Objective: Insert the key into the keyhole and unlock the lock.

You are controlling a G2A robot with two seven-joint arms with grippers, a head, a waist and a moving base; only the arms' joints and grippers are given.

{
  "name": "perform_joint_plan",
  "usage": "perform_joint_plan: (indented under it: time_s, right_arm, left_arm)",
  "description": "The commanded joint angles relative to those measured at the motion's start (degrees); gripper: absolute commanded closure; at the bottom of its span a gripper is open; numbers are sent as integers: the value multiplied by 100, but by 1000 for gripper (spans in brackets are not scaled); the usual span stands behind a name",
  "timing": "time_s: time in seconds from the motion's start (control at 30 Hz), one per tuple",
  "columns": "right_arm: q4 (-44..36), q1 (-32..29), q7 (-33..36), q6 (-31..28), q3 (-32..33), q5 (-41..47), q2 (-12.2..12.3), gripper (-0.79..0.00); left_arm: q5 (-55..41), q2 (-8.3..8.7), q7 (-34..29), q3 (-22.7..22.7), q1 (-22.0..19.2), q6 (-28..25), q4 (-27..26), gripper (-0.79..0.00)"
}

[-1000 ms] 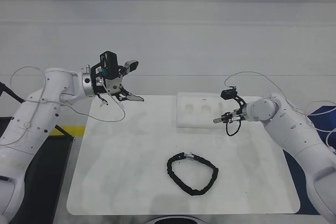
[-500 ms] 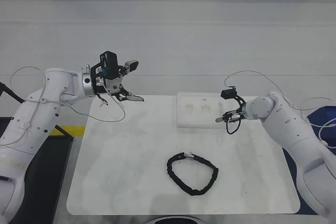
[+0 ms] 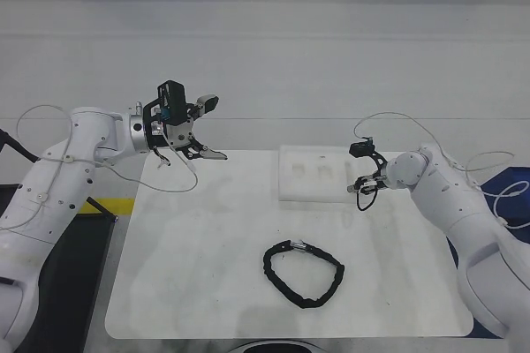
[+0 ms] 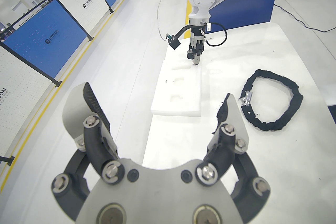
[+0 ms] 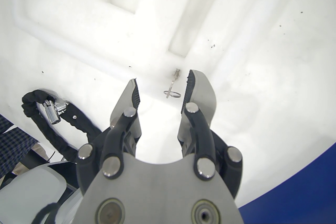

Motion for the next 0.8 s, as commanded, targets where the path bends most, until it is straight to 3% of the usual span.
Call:
perform_joint_plan:
  time_s: [0.0,0.3,0.5,0.77]
  right_arm:
    - [44,15,-13,0,-16,-64,-34,-329]
    - [264,72,16,-52,-35,-218,-183,-296]
    - [389,96,42,3,-24,-270,-275,-222]
    - [578,133,11,45,-16,-397,-371,-182]
  left_arm:
    - [0,0,0,0,0,0,0,-785]
    - [0,0,0,0,0,0,0,-785]
    - [0,0,0,0,0,0,0,-785]
    - [0,0,0,0,0,0,0,-785]
